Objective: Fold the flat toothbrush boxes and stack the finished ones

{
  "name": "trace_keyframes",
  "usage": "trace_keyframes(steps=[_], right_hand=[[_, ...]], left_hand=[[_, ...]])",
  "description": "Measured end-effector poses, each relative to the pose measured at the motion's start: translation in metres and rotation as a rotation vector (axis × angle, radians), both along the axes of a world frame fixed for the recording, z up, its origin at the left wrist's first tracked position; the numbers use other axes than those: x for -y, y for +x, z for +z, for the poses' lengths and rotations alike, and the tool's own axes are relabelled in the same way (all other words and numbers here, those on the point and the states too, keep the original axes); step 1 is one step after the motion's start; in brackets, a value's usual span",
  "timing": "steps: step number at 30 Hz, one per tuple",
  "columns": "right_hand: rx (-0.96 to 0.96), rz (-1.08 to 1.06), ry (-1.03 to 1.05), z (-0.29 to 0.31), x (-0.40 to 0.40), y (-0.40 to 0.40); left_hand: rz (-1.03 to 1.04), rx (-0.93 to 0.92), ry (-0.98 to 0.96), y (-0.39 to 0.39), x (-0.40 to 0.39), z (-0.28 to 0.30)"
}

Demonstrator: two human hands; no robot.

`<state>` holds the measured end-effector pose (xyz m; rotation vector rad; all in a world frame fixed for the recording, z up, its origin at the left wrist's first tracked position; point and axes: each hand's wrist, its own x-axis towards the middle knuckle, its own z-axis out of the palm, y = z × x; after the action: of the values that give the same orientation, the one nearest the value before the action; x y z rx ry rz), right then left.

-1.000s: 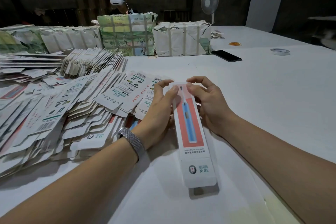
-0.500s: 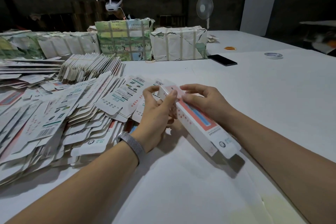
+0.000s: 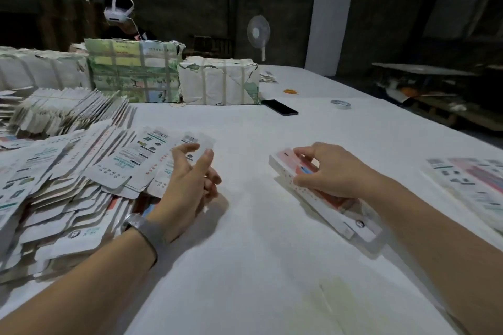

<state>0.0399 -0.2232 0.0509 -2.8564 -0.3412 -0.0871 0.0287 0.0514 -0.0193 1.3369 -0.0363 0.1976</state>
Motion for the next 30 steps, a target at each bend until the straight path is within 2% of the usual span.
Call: trace_keyframes(steps=[2,6,11,16,18,21,24,30], right_hand=[[-0.006,-0.171,-0.136,-0.002,0.044,-0.010],[-0.007,-0.417,-0.196,-0.005,0.126,-0.027],[0.094,-0.580,-0.299,-0.006,0.196,-0.028],[0.201,-0.663,-0.352,-0.009,0.223,-0.018],[0.237,-0.635,-0.362,-0.012,0.215,-0.012],[0.274,-0.516,-0.262,-0.016,0.178,-0.004],[0.285,-0.349,-0.090,-0.018,0.113,0.001],[0.172,0.035,0.277,-0.022,-0.046,-0.001]], left_hand=[[-0.016,0.010,0.014,0.002,0.000,-0.002],[-0.028,0.026,0.025,0.007,0.002,-0.003],[-0.002,0.026,0.003,0.012,-0.001,-0.007],[-0.018,-0.005,0.008,0.012,-0.001,-0.005],[-0.030,-0.008,0.014,0.008,-0.001,-0.003],[-0.077,-0.011,0.014,0.001,0.002,0.001],[-0.082,-0.031,0.045,-0.006,0.008,0.007],[-0.039,0.003,0.089,-0.017,0.018,0.015]])
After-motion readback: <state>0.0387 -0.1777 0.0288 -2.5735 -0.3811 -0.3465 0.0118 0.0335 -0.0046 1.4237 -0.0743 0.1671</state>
